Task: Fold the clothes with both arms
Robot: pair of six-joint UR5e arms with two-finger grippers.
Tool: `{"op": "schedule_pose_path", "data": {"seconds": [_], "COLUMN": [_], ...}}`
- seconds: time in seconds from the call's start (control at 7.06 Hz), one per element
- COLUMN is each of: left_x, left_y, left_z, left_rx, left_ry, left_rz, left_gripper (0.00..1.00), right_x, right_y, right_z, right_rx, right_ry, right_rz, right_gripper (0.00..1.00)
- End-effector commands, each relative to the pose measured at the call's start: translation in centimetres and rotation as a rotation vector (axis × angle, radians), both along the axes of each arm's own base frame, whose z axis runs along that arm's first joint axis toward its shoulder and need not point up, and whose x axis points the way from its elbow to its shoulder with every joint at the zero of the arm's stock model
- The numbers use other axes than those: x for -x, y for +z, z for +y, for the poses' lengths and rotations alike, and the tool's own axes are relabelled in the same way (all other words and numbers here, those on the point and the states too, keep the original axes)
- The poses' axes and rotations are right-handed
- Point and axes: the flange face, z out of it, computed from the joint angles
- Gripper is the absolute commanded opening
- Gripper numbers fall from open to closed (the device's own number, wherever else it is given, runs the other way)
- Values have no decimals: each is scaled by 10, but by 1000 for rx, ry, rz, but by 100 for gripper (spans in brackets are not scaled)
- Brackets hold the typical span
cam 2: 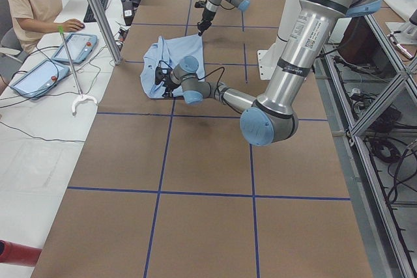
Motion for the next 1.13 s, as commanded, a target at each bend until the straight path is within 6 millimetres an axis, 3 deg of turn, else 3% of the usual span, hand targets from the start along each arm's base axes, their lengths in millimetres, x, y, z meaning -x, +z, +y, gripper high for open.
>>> {"op": "schedule_pose_path", "data": {"seconds": [0.0, 0.28, 0.42, 0.57, 0.71, 0.85, 0.99], "left_x": [6, 4, 5, -2, -4, -9, -17], "left_y": [-27, -47, -66, -76, -84, -78, -63], "left_z": [8, 25, 33, 54, 88, 120, 145], "left_rx": [-24, 2, 12, 59, 85, 154, 238], "left_ry": [3, 131, 112, 121, 150, 171, 184], "left_rz": [46, 101, 150, 208, 252, 287, 297], "left_gripper": [62, 65, 72, 72, 73, 73, 77], "right_x": [-26, -6, 6, 11, 13, 7, -12], "right_y": [-38, -64, -65, -62, -60, -60, -72], "right_z": [117, 229, 272, 298, 300, 282, 246], "right_rx": [37, 145, 141, 138, 105, 83, 79], "right_ry": [-155, -329, -422, -477, -449, -386, -306], "right_rz": [19, 82, 97, 108, 117, 119, 86], "right_gripper": [0, 0, 0, 0, 99, 100, 100]}}
